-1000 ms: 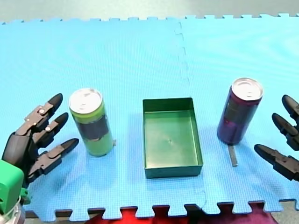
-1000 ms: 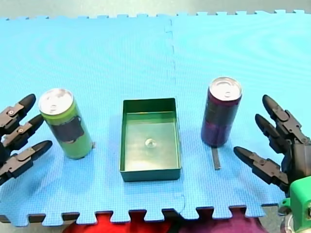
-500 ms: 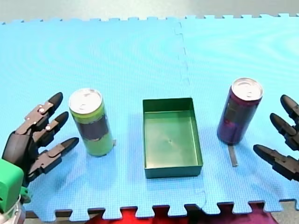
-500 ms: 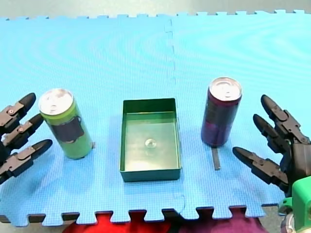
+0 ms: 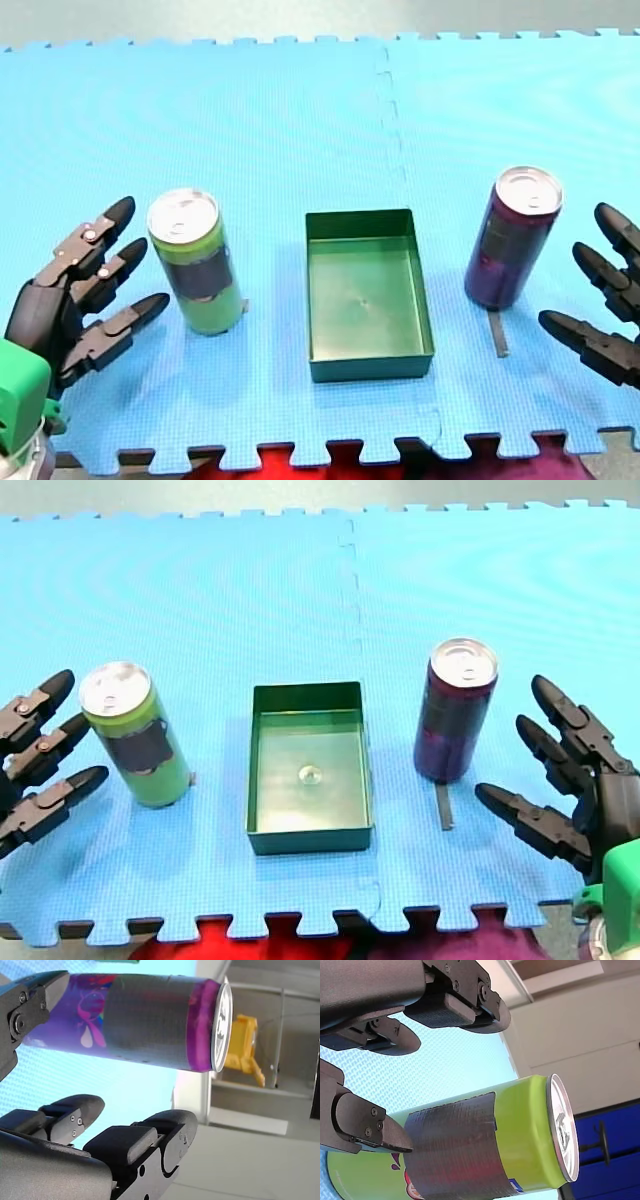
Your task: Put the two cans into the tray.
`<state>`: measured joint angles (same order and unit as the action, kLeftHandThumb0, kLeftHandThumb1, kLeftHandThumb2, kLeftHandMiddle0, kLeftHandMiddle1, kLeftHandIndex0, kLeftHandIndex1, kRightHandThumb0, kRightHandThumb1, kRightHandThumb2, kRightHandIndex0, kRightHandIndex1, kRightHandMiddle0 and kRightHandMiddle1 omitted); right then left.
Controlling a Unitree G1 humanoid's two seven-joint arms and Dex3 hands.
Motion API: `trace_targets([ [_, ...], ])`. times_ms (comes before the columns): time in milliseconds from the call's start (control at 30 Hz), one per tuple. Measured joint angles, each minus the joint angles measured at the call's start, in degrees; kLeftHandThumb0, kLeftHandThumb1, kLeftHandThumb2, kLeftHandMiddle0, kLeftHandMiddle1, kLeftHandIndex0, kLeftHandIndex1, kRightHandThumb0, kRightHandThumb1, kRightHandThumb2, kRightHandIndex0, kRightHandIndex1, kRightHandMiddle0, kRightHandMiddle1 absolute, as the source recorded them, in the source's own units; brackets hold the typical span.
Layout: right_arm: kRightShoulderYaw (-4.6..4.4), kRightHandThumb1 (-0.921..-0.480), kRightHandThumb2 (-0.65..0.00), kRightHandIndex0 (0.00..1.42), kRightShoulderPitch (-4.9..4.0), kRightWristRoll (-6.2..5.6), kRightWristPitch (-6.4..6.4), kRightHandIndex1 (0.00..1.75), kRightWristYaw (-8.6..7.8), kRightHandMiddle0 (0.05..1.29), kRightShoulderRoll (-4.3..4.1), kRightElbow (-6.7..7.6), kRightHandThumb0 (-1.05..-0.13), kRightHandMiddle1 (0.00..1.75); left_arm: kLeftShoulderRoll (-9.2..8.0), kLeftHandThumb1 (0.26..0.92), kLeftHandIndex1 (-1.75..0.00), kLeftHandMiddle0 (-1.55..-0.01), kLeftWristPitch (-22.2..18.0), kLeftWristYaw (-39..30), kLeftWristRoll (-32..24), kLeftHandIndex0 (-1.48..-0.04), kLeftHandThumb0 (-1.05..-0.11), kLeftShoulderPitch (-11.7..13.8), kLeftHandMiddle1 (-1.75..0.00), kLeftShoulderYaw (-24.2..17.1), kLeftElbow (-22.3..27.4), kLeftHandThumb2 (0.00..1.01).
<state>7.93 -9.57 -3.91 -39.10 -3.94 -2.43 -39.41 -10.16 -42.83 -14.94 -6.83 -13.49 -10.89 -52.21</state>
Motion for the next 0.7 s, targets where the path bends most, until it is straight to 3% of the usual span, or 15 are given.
trace_targets([
  [100, -0.02, -0.589, 0.000, 0.59, -1.14, 0.30, 0.49, 0.00, 0.26, 0.51, -0.04, -1.03, -0.629, 0.00, 0.00, 0.842, 0.00, -0.46, 0.03, 0.04, 0.02, -0.39, -1.048, -0.10, 0.00, 0.01, -0.07, 0.00],
  [233, -0.19, -0.588, 0.000, 0.59, -3.35, 1.07, 0.52, 0.00, 0.70, 0.51, -0.13, -3.64, -0.621, 0.00, 0.01, 0.844, 0.00, -0.46, 0.06, 0.19, 0.07, -0.39, -1.048, -0.30, 0.00, 0.05, -0.20, 0.00],
  [433, -1.05, -0.587, 0.000, 0.58, -5.88, 3.31, -0.66, 0.00, 1.34, 0.51, -0.62, -6.80, -0.624, 0.00, 0.12, 0.843, 0.00, -0.46, 0.14, 0.39, 0.08, -0.40, -1.048, -0.30, 0.00, 0.12, -0.05, 0.00],
  [567, -1.54, -0.588, 0.000, 0.58, -6.69, 4.11, -0.91, 0.00, 1.53, 0.50, -0.68, -7.64, -0.631, 0.00, 0.12, 0.842, 0.00, -0.46, 0.26, 0.40, 0.07, -0.40, -1.048, -0.21, 0.00, 0.13, 0.34, 0.00],
  [700, -1.99, -0.589, 0.000, 0.57, -6.91, 5.15, -1.00, 0.00, 2.47, 0.50, -0.85, -7.71, -0.639, 0.00, 0.12, 0.842, 0.00, -0.46, 0.45, 0.39, 0.05, -0.40, -1.048, -0.06, 0.00, 0.14, 0.61, 0.00],
])
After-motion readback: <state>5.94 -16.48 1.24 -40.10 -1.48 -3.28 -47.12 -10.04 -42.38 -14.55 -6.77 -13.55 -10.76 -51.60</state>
